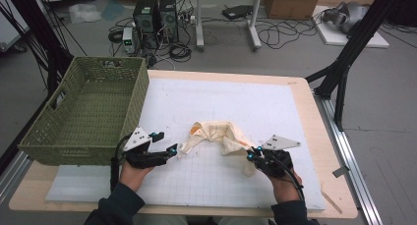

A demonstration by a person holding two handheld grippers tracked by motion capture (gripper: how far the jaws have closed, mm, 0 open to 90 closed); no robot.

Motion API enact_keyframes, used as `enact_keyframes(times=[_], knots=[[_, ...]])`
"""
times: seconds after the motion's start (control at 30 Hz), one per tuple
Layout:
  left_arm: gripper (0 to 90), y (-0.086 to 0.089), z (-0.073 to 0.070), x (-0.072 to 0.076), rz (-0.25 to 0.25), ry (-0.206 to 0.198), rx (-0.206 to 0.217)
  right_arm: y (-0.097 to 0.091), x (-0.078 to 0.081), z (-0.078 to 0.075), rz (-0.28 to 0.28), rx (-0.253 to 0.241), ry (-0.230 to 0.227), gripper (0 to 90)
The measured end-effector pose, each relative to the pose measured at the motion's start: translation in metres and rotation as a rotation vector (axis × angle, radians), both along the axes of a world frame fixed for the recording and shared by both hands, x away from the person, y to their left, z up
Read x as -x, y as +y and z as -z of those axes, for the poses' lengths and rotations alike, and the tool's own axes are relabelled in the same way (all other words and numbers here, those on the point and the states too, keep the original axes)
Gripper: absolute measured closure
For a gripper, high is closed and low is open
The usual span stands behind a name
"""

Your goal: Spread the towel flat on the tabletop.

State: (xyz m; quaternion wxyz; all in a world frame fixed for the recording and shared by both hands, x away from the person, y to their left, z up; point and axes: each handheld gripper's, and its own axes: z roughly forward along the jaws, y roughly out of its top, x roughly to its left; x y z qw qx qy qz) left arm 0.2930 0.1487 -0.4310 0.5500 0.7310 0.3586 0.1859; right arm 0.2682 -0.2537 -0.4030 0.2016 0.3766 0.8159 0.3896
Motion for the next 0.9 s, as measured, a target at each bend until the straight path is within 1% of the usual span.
enact_keyframes(times=[0.07,0.1,0.13,0.17,0.2,0.23,0.27,0.3,0.37,0.43,0.53,0.6,0.67,0.7,0.73,0.77,0.83,0.9], knots=[[30.2,-0.001,0.000,0.000,-0.002,-0.005,-0.005,-0.010,0.001,0.003,0.020,0.019,0.006,70.1],[29.9,-0.002,0.000,0.000,-0.001,-0.006,-0.005,-0.014,0.003,0.003,0.029,0.021,0.002,64.1],[29.9,-0.002,0.000,0.000,0.001,-0.008,-0.004,-0.017,0.005,0.002,0.034,0.009,-0.017,53.8],[30.0,-0.002,0.000,0.000,0.002,-0.007,-0.004,-0.022,0.010,-0.001,0.040,-0.060,-0.053,41.2],[30.0,-0.002,0.000,0.000,0.003,-0.005,-0.003,-0.022,0.010,-0.001,0.040,-0.060,-0.053,41.2],[30.0,-0.002,0.001,0.000,0.003,-0.005,-0.002,-0.024,0.012,-0.003,0.036,-0.082,-0.065,38.7],[30.0,-0.003,0.001,-0.001,0.003,-0.005,-0.004,-0.024,0.014,-0.006,0.033,-0.097,-0.088,35.7],[30.0,-0.003,0.001,-0.001,0.006,-0.004,-0.006,-0.023,0.014,-0.008,0.029,-0.100,-0.106,34.6],[30.0,-0.004,0.001,-0.001,0.007,-0.007,-0.005,-0.019,0.013,-0.013,0.009,-0.101,-0.127,34.1],[30.0,-0.004,0.000,-0.001,0.011,-0.009,-0.004,-0.012,0.008,-0.017,-0.005,-0.102,-0.130,32.5],[30.1,-0.005,0.000,-0.001,0.014,-0.010,0.004,0.004,-0.003,-0.022,-0.039,-0.092,-0.152,30.8],[30.1,-0.005,0.000,-0.001,0.016,-0.013,0.008,0.018,-0.013,-0.025,-0.067,-0.075,-0.155,30.7],[30.1,-0.004,0.000,-0.001,0.015,-0.017,0.010,0.032,-0.024,-0.027,-0.101,-0.043,-0.146,30.9],[30.1,-0.003,0.000,-0.001,0.015,-0.017,0.013,0.038,-0.028,-0.026,-0.109,-0.035,-0.143,32.2],[30.1,-0.003,-0.001,-0.001,0.013,-0.017,0.012,0.046,-0.036,-0.025,-0.120,-0.019,-0.137,34.2],[30.2,-0.002,0.000,-0.001,0.014,-0.017,0.011,0.052,-0.043,-0.023,-0.127,-0.004,-0.119,36.7],[30.1,-0.002,0.000,-0.001,0.012,-0.015,0.013,0.062,-0.055,-0.017,-0.126,0.044,-0.093,42.8],[30.1,-0.001,0.000,0.000,0.014,-0.016,0.010,0.068,-0.066,-0.013,-0.103,0.090,-0.072,48.0]])
